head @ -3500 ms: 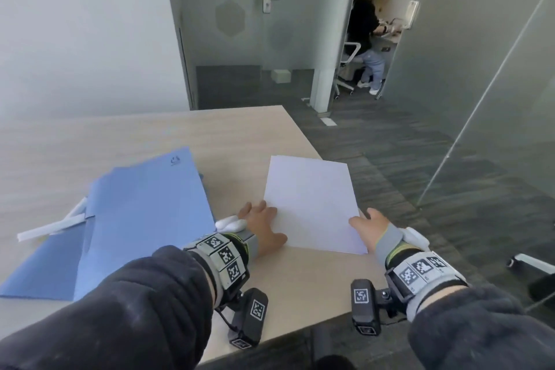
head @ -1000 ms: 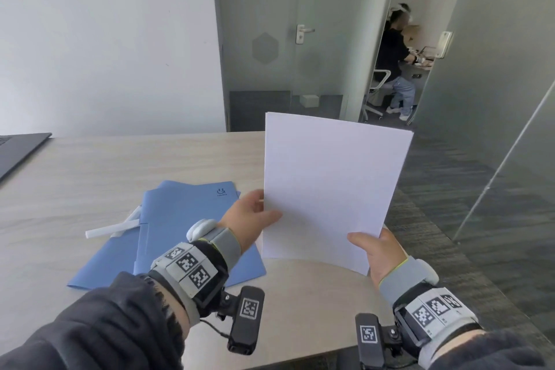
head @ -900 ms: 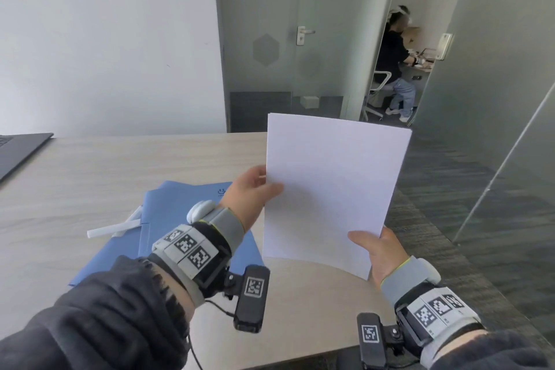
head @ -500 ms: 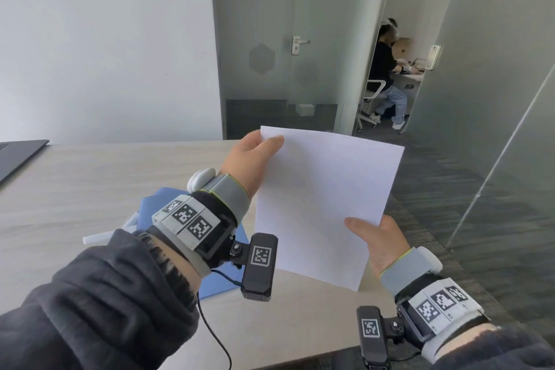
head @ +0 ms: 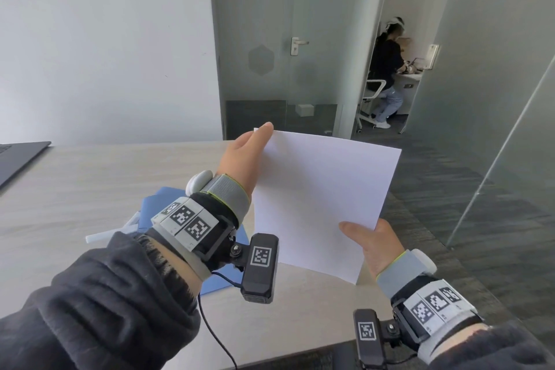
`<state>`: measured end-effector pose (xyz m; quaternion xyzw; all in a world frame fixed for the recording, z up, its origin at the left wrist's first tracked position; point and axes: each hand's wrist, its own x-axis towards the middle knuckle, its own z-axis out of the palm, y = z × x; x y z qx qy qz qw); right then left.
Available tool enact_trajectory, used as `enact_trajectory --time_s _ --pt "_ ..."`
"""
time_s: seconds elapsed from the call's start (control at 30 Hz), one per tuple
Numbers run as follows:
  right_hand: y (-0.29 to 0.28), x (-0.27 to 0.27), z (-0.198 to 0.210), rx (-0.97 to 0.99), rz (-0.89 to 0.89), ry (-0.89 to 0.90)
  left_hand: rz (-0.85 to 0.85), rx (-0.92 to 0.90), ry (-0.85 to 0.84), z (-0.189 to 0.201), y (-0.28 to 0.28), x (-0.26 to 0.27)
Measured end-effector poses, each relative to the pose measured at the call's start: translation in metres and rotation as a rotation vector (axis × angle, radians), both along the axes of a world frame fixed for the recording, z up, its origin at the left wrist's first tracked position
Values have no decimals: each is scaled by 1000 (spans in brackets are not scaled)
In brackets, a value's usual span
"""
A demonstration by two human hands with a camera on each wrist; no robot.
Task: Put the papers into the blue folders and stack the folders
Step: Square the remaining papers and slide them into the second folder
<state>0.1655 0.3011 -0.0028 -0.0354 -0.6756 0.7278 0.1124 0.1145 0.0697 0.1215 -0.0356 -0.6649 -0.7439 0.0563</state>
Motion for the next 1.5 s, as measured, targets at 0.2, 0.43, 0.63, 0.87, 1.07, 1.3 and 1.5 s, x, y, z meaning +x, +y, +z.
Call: enact_trajectory --time_s 0.2,0.43,0.63,0.87,1.07,1.3,1.5 --pt "-1 0 -17 16 -24 -126 -127 -81 -8 -41 -6 6" --pt "-7 5 -26 30 7 -181 -114 -225 -163 -86 -12 8" --pt "-16 -2 -35 112 34 -210 -51 -193 -221 -87 -26 3" --pt "-36 -11 -41 102 62 -238 -4 -385 -297 -110 -93 2" --pt "-74 -28 -49 28 155 -338 127 -664 -366 -139 -172 21" --pt "-120 -45 -56 -62 179 -403 -16 -1011 -396 -154 -198 43" --pt "-139 -49 -48 -179 132 -449 -158 -1411 -374 -156 -186 46"
